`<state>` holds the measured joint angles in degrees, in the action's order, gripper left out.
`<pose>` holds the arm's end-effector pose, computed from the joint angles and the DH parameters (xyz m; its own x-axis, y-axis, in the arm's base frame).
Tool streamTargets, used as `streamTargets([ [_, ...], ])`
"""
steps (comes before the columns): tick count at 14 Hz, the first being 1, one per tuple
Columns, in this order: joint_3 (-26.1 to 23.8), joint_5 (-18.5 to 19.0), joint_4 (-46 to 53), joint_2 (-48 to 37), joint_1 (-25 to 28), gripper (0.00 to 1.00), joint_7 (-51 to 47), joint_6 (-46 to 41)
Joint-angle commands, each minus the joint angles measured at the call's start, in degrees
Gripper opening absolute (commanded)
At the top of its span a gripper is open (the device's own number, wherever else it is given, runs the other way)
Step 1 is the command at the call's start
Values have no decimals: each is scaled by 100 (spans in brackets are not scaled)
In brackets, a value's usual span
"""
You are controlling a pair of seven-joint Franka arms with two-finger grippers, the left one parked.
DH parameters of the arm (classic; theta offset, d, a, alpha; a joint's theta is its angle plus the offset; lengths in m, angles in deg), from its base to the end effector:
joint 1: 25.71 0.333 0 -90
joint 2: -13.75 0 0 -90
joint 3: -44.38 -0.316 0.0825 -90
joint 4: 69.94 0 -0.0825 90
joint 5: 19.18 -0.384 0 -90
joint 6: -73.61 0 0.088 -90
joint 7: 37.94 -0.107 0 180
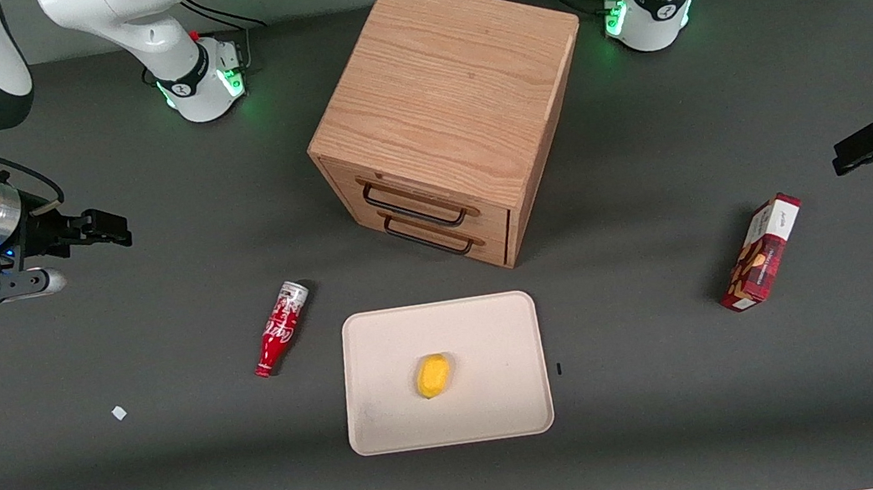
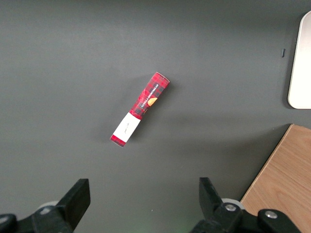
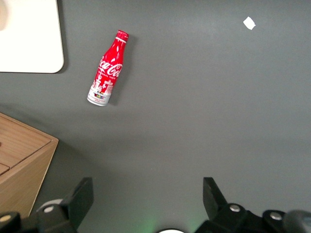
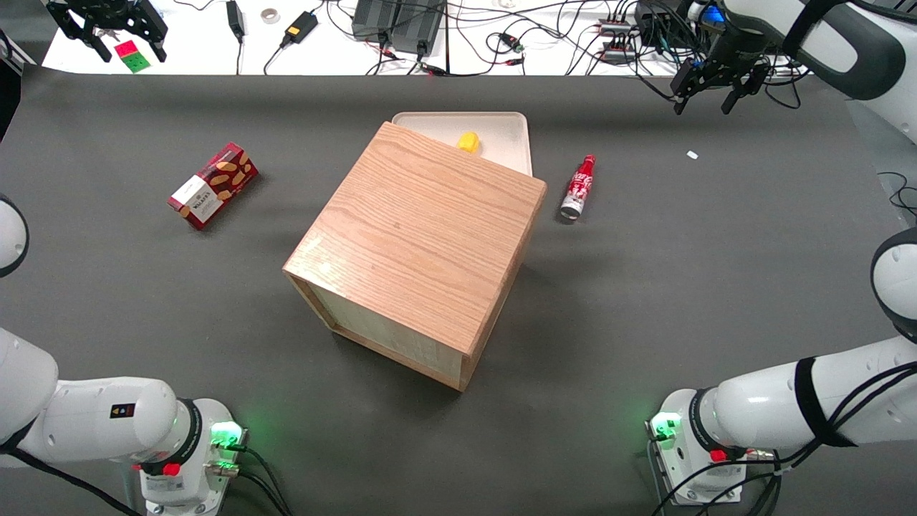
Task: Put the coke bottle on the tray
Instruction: 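Move the right gripper over the red Coca-Cola bottle lying on the table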
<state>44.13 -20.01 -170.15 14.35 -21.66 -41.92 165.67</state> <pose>0.5475 0.0427 0.5380 0.9883 0.0042 -0.1528 0.0037 -1.0000 -0.0037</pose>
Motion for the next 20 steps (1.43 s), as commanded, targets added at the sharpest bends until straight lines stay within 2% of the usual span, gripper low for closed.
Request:
streamTargets([
  [1, -63, 57, 169, 80, -71, 100, 81, -152],
  [6, -63, 75, 213, 151, -36, 100, 12, -152],
  [10, -89, 39, 650, 667, 34, 100, -735, -152],
  [12, -115, 22, 871, 1168, 140, 100, -1653, -65],
  [14, -290, 39, 584, 1293, 219, 100, -2754, 573],
  [16, -519, 31, -127, 1276, 219, 100, -3326, 1565],
  [20, -660, 65, -964, 1600, 228, 100, -3977, 3157],
])
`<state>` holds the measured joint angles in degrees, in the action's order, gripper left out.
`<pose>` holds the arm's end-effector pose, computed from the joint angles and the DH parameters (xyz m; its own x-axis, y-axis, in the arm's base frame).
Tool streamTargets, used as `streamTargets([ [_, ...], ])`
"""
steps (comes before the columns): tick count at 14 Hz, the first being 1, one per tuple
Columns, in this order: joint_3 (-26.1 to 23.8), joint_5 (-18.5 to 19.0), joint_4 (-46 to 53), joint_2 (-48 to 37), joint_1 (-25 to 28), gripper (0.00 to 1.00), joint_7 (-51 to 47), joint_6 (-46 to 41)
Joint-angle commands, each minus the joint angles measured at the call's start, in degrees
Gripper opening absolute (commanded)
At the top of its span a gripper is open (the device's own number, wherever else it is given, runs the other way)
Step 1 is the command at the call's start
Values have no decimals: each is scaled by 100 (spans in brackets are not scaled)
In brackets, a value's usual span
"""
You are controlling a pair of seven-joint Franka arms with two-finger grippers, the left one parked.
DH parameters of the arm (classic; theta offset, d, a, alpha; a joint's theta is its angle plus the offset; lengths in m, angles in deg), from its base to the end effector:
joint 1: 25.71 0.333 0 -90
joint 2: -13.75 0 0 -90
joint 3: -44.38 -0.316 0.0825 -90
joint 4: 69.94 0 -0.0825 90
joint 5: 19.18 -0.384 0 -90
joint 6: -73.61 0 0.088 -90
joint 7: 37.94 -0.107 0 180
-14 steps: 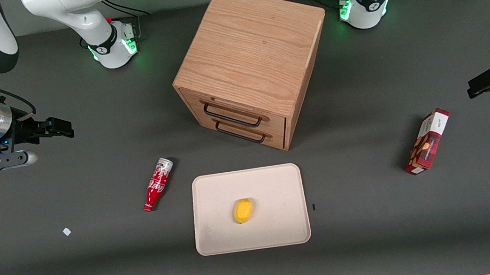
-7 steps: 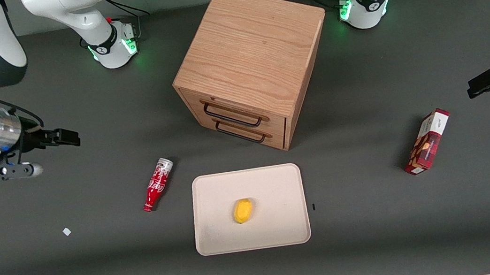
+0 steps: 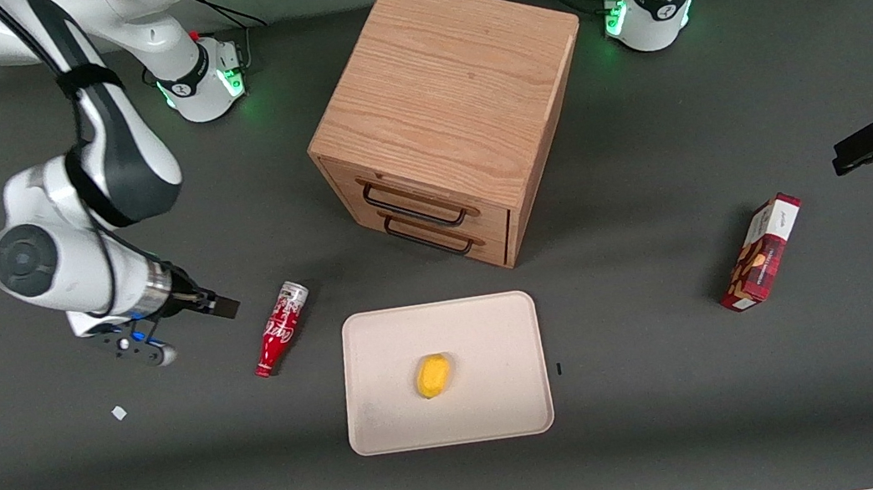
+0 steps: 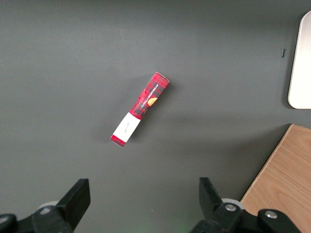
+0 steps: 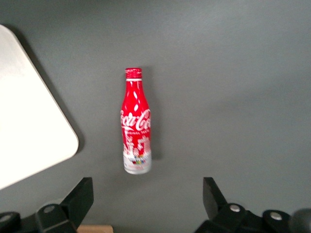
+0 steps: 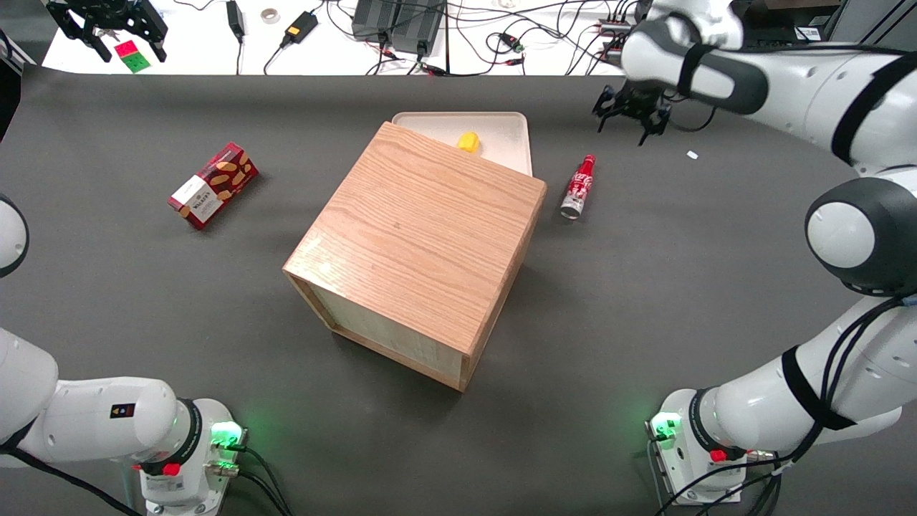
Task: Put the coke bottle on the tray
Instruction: 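Move the right gripper over the red Coca-Cola bottle lying on the table, then lower the right gripper around the bottle and close on it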
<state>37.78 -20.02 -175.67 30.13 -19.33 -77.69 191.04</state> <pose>0.6012 0.1354 0.3660 0.8840 -0.4587 -0.0902 -0.4591 -0.8882 0.0167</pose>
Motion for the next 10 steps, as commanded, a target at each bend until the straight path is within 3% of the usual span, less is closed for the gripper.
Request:
streamTargets([
  [1, -34, 119, -474, 180, 4, 100, -524, 885],
  [5, -69, 234, -773, 646, 13, 100, -718, 1772],
  [10, -69, 252, -800, 1025, 74, 100, -920, 2275],
])
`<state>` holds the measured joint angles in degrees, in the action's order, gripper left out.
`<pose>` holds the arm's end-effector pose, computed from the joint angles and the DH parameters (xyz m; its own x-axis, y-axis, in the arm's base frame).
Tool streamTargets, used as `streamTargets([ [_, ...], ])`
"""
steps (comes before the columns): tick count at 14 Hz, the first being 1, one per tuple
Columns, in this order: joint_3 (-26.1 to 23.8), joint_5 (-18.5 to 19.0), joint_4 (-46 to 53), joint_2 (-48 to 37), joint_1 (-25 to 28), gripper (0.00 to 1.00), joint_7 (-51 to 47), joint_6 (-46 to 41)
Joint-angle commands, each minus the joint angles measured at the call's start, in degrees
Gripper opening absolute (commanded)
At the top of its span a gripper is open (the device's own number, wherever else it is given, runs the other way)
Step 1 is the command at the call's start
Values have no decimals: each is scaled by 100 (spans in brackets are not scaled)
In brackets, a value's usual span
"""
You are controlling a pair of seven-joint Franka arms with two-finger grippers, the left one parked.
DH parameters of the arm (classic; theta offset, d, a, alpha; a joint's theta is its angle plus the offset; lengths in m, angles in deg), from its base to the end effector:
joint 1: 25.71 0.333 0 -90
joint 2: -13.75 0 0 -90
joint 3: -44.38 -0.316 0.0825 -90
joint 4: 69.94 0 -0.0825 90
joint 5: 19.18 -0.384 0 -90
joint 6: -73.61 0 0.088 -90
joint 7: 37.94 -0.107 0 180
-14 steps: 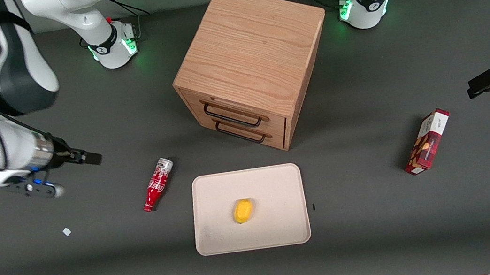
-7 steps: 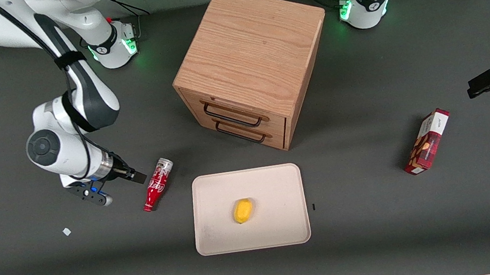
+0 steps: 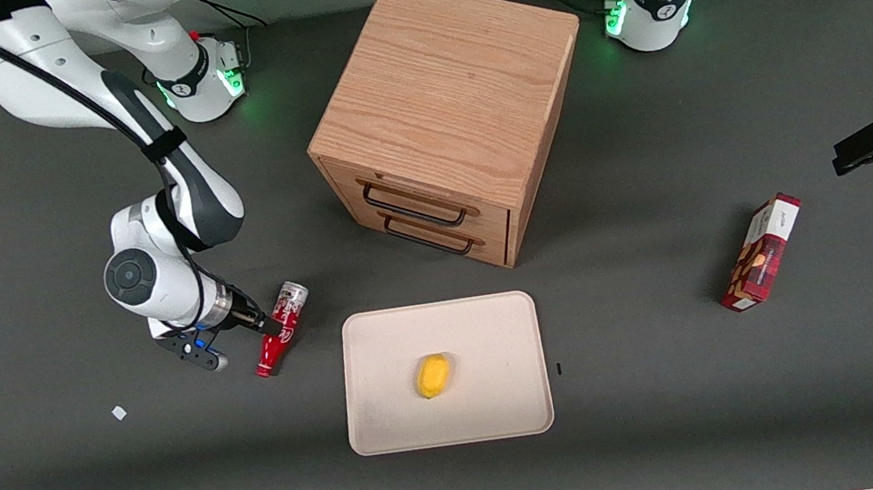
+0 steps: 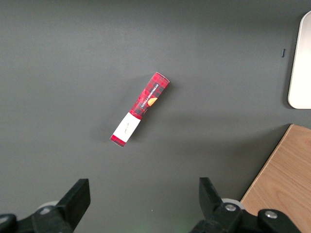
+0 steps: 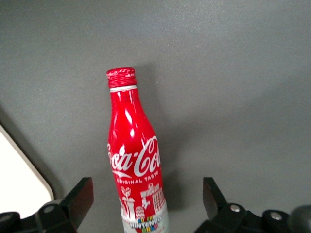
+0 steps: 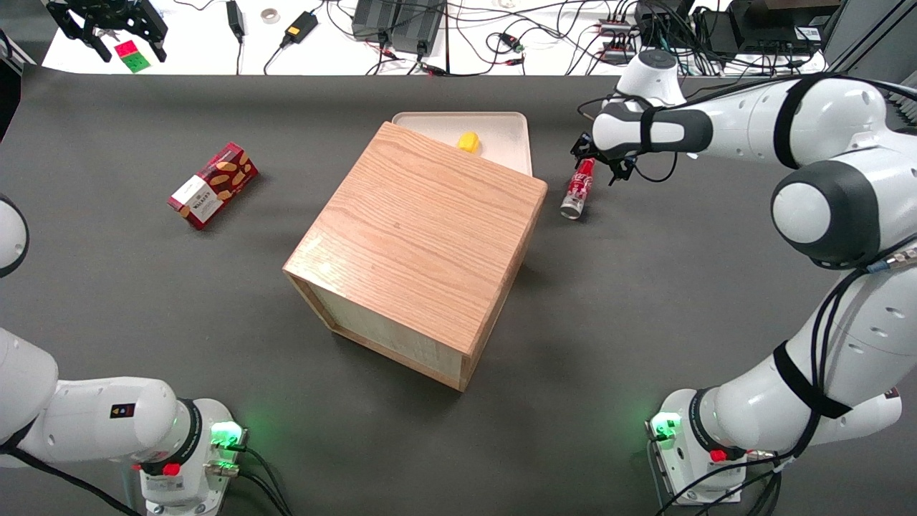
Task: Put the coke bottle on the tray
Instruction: 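Lower the right gripper around the bottle and close on it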
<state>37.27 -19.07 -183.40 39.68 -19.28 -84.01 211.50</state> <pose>0.5940 0.1407 0.2360 0.8366 -0.5452 -0.0541 -0.5468 -0.8371 -0.0201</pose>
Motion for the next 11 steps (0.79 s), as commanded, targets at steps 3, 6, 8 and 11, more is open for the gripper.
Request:
streamTargets([
  [3, -10, 200, -18, 237, 184, 100, -438, 369],
  [6, -19, 235, -44, 308, 193, 100, -517, 546],
  [8, -19, 393, -44, 439, 193, 100, -526, 555],
  [11, -10, 437, -35, 563, 193, 100, -535, 739],
])
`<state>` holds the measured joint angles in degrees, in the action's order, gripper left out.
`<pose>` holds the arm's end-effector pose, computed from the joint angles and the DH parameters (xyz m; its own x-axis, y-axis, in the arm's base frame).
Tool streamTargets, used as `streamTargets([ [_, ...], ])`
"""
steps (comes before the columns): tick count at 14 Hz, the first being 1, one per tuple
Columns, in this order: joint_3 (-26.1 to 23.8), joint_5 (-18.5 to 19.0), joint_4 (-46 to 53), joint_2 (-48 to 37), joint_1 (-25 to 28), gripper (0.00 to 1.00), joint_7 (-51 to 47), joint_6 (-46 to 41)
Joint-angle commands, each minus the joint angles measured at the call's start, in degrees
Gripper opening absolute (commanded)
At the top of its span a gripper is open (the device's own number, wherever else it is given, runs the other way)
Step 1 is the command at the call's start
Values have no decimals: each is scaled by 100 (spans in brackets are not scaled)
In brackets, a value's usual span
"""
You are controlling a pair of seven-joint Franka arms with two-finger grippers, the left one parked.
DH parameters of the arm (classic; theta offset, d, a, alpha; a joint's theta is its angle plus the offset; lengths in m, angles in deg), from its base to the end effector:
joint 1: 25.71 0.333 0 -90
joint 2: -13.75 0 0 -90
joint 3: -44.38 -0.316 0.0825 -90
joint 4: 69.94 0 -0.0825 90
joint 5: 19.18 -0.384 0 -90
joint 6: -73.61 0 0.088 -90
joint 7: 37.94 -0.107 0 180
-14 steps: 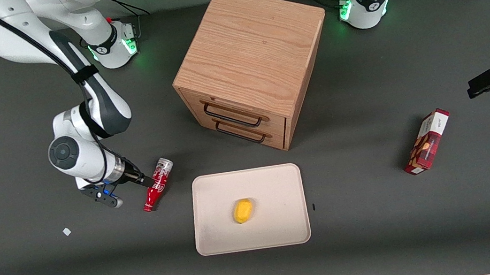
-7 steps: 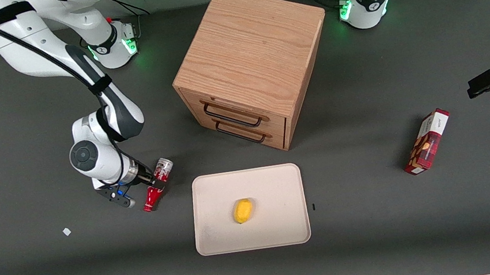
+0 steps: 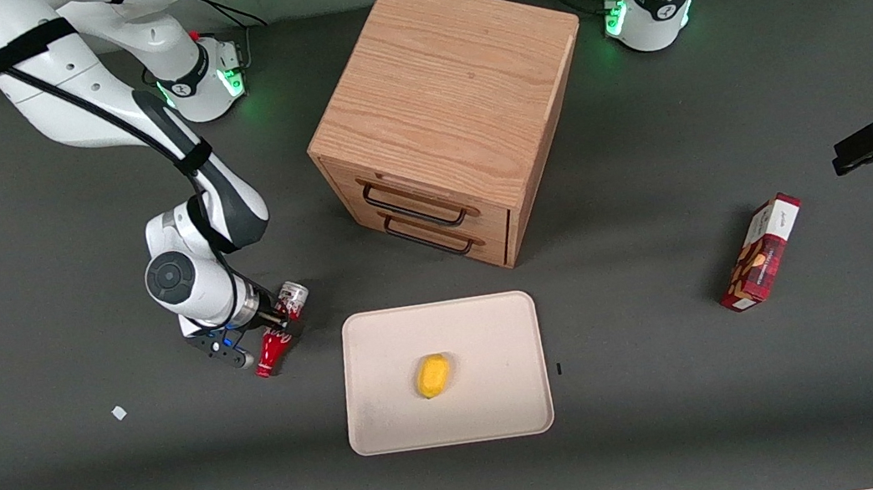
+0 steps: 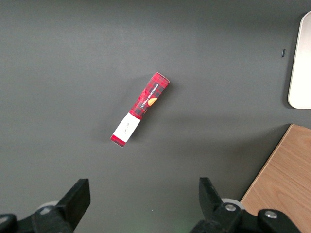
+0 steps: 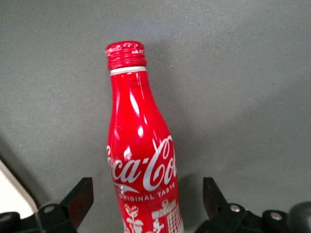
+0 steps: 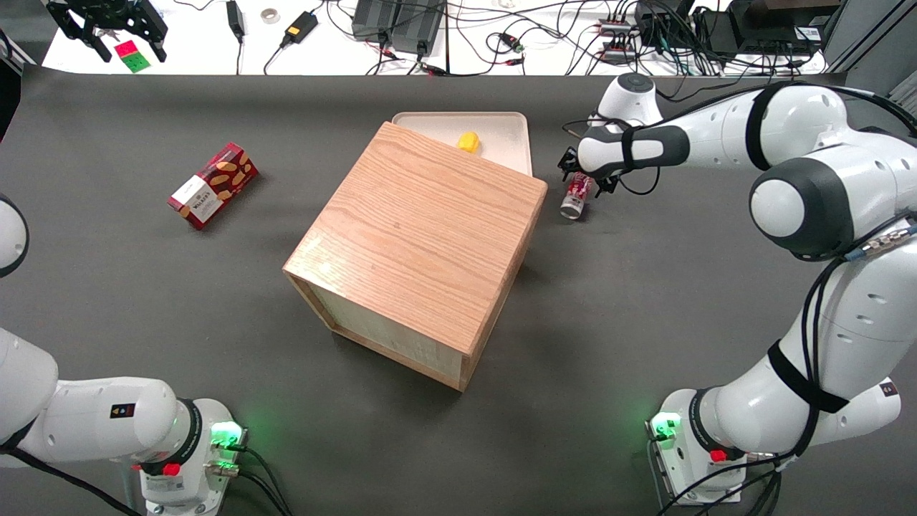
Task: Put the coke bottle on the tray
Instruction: 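Lower the right gripper around the bottle and close on it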
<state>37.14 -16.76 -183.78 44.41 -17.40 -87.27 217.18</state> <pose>0.5871 0.1620 0.1921 0.8401 -0.5411 -0.0372 -0.5420 -0.8402 -0.0175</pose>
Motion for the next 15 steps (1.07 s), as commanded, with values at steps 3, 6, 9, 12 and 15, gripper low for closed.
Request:
streamTargets([
  [3, -5, 355, 3, 150, 5, 76, -218, 181],
  [6, -5, 382, 3, 115, 5, 0, -201, 172],
  [9, -5, 382, 3, -129, 5, 0, -192, -29],
  [12, -40, 382, 11, -752, -4, 0, -96, -818],
  [15, -163, 329, 38, -1552, -74, 0, 168, -1977],
])
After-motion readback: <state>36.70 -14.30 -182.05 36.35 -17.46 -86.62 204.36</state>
